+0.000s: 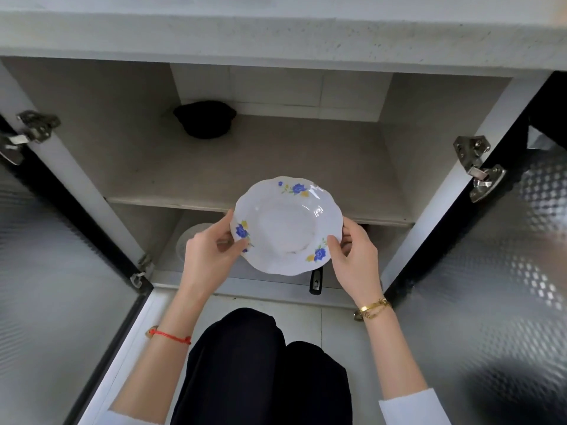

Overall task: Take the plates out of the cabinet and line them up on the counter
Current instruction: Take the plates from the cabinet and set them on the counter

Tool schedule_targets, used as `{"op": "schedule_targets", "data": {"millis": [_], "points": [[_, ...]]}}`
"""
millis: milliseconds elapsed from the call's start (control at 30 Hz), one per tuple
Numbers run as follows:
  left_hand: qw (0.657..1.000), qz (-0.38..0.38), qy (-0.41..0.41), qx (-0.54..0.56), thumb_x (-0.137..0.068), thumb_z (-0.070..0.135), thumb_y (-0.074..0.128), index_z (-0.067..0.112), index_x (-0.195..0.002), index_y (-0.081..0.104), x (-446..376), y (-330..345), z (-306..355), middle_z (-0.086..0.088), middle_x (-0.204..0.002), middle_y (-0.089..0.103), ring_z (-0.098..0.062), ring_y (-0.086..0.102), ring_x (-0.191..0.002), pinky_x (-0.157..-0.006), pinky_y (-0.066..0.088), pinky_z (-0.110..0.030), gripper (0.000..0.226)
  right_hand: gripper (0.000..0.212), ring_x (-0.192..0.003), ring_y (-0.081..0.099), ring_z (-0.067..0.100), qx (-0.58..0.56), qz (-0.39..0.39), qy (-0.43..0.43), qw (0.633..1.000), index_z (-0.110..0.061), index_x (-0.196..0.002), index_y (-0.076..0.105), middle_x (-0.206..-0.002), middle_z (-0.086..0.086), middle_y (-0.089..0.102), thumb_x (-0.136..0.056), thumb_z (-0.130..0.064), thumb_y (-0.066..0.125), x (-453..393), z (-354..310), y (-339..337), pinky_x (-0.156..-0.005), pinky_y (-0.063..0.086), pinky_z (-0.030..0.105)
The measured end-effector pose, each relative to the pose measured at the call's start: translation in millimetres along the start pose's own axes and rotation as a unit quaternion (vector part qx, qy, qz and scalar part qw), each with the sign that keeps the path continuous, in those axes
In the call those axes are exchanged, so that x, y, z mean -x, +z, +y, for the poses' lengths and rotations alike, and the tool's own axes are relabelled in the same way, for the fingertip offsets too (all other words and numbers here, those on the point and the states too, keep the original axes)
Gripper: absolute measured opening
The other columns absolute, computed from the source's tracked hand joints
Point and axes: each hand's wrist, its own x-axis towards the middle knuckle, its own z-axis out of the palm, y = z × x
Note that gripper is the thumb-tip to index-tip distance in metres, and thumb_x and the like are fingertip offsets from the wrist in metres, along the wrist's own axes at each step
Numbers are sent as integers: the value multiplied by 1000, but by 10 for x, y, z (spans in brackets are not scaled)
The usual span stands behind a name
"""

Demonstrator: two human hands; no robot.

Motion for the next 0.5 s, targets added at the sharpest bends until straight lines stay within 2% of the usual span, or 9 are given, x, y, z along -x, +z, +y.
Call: {"op": "schedule_targets", "data": {"millis": [100, 233, 333, 500], "points": [[1000, 7, -6, 22, -83, 10, 69, 33, -134, 55, -17, -26, -44, 19, -95, 73, 6, 69, -84, -89, 54, -21, 57, 36, -83, 58, 12, -9, 3, -2, 1000, -25, -123, 54, -101, -4, 59, -90, -13, 57, 3, -2, 63, -69, 47, 9], [999, 13, -22, 35, -82, 8, 70, 32, -135, 54, -101, -90, -45, 24, -93, 71, 7, 68, -82, -83, 50, -7, 61, 38, -86, 57, 2, -14, 1, 7, 1000, -22, -126, 53, -106, -6, 59, -90, -11, 57, -41, -51, 146, -69, 44, 4], [999, 14, -34, 29, -80, 7, 72, 31, -135, 54, -140, -190, 45, 24, -91, 70, 11, 66, -81, -78, 45, 0, 62, 40, -84, 56, 4, -8, 1, 20, 1000, -20, -127, 53, -103, -5, 58, -89, -10, 58, -51, -190, 127, -69, 44, 6], [997, -11, -70, 20, -79, 11, 75, 28, -137, 53, -39, -476, 343, 18, -97, 73, 7, 68, -84, -79, 47, -3, 64, 39, -82, 58, 11, 5, -17, 65, 998, -23, -126, 54, -101, -5, 59, -89, -11, 59, 22, -589, -46, -72, 49, 16]]}}
